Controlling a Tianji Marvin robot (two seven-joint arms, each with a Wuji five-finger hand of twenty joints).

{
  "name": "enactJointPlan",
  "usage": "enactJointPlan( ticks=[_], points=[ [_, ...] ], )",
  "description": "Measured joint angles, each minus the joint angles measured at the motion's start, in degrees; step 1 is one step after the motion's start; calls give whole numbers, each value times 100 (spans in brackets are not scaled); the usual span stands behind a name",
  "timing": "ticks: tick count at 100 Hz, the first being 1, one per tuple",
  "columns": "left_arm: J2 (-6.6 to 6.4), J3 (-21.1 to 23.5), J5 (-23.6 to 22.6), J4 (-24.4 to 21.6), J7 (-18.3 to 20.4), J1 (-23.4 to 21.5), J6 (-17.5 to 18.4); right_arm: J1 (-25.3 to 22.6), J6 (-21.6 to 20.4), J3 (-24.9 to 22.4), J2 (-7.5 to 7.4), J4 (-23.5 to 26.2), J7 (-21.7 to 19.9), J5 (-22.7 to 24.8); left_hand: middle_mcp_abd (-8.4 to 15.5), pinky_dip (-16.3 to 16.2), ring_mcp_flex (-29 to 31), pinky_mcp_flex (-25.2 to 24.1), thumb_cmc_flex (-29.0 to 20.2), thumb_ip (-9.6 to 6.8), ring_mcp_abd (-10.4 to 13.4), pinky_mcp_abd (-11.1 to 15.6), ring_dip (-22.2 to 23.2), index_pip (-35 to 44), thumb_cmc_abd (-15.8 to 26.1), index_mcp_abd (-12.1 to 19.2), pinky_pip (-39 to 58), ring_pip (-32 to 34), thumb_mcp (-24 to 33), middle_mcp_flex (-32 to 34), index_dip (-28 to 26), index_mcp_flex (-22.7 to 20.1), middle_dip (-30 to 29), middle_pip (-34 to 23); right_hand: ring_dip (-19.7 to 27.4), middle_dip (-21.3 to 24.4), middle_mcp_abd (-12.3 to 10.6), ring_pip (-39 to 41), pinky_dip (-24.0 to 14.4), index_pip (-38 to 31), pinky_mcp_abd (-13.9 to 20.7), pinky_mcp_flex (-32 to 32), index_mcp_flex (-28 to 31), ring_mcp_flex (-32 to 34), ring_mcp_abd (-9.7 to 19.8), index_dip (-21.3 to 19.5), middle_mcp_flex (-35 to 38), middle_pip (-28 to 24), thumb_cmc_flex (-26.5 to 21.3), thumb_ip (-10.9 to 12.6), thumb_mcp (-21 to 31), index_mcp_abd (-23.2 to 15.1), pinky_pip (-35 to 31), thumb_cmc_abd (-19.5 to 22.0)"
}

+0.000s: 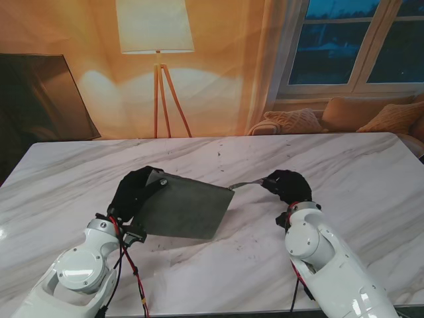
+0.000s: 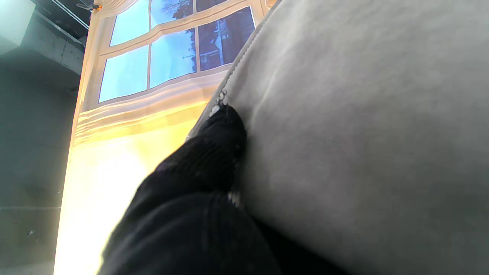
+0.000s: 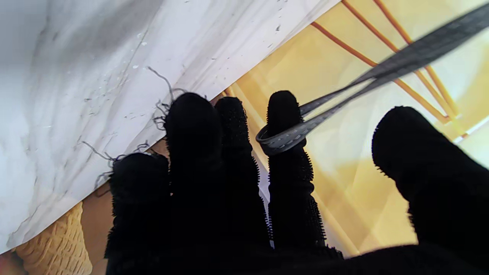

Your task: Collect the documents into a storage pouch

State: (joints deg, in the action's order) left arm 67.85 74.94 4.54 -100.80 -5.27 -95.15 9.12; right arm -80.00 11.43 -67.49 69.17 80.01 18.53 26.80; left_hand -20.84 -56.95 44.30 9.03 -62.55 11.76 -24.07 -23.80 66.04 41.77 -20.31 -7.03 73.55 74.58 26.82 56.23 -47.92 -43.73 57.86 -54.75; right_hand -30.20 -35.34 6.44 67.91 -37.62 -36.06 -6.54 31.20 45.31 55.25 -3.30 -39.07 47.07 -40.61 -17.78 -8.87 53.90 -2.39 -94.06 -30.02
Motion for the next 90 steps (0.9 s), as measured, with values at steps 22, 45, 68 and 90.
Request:
enactJointPlan(
  ticks=[22, 45, 68, 90],
  points=[
    [-3, -118, 83, 60, 13, 130, -72, -199, -263, -121, -44, 391, -173, -216, 3, 0, 0, 0, 0, 0, 0, 1, -10, 5, 0, -5, 0, 0, 1, 0, -2, 0, 23, -2, -71, 49, -29, -204, -123, 377, 1, -302, -248, -320, 0, 325, -332, 210, 0, 0, -64, -272, 259, 10],
    [-3, -274, 224, 117, 97, 255, -126, -207, -318, -81, -92, 499, -326, -184, 4, 0, 0, 0, 0, 0, 0, 2, -11, 24, 0, -8, 0, 0, 1, 0, -2, 0, 23, -2, -531, -19, -66, 138, -556, 1128, 8, -90, -1226, -259, 15, 892, -552, 170, 0, 116, -196, -1129, 235, 55],
    [-1, -366, 303, 150, 166, 354, -186, -172, -383, -53, -110, 499, -384, -40, 4, 0, 0, 0, 0, 0, 0, 3, -12, 36, 0, -11, 0, 0, 1, 0, -2, 0, 24, -3, -565, -563, -25, 773, -634, 1614, 21, 344, -1968, 49, 149, 1172, -319, -408, 10, 116, -364, -1311, -83, 73],
    [-1, -447, 351, 183, 213, 434, -219, -173, -399, -107, -247, 583, -771, 568, 4, 1, 0, 0, 0, 0, 0, 4, -12, 39, 0, -12, 0, 0, 1, 0, -2, 0, 24, -3, -613, -447, -46, -618, -701, 2057, 88, -1250, -2513, -1655, 124, 1218, -1934, 420, 294, 296, -815, -1256, 858, 382]
  ],
)
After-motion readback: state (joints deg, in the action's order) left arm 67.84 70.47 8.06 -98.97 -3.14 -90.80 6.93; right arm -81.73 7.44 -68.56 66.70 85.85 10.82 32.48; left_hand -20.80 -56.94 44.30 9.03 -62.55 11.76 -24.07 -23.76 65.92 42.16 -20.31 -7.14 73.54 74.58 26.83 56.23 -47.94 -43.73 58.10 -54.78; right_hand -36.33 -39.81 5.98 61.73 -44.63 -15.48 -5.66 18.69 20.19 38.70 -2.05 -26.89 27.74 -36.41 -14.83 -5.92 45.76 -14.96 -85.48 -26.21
